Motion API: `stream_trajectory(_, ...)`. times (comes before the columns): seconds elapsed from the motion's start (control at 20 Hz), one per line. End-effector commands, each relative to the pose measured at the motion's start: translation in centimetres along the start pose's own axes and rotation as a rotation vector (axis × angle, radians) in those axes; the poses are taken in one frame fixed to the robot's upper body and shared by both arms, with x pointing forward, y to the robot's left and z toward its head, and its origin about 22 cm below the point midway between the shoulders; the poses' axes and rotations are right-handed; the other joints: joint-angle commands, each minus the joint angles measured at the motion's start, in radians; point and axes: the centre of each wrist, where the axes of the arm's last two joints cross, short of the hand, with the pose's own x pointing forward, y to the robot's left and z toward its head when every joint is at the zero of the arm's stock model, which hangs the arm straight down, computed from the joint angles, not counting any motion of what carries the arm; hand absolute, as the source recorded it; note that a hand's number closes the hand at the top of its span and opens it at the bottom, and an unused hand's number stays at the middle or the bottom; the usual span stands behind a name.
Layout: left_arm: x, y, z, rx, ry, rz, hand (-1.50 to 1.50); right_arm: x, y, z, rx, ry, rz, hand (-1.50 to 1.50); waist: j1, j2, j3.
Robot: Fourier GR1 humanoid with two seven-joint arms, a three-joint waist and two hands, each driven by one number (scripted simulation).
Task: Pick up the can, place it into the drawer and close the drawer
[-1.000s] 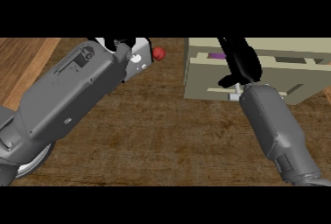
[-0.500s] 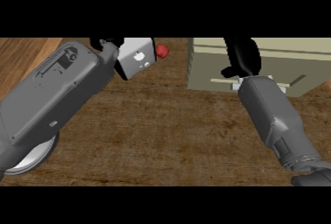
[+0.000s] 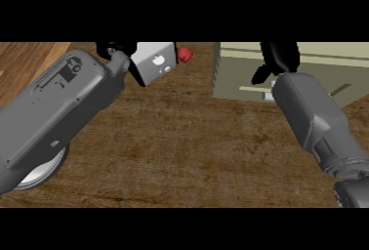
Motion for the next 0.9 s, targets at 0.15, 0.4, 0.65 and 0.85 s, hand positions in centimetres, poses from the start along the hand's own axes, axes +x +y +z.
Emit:
stream_trajectory(0.15, 0.2, 1.3, 0.3, -0.019, 0.006, 0.0, -1.5, -0.6, -4.0, -3.2, -0.059, 0.017, 0.002, -1.5, 0.023, 0.002, -0.003)
stream_trajectory(0.4, 0.1, 1.4, 0.5, -0.01, 0.007, 0.009, -1.5, 2.6, -2.4, -2.8, -0.004, -0.011, -0.322, -1.5, 0.023, 0.004, 0.001)
stream_trajectory(0.65, 0.7, 1.5, 0.5, 0.006, -0.004, -0.003, -1.5, 3.3, -3.0, -3.4, 0.01, 0.07, -0.645, -1.5, 0.004, -0.009, 0.002)
stream_trajectory(0.85, 0.0, 1.0, 1.4, -0.031, 0.014, -0.006, -1.5, 2.8, -2.4, -2.9, -0.01, 0.104, -0.739, -1.5, 0.016, -0.002, -0.001)
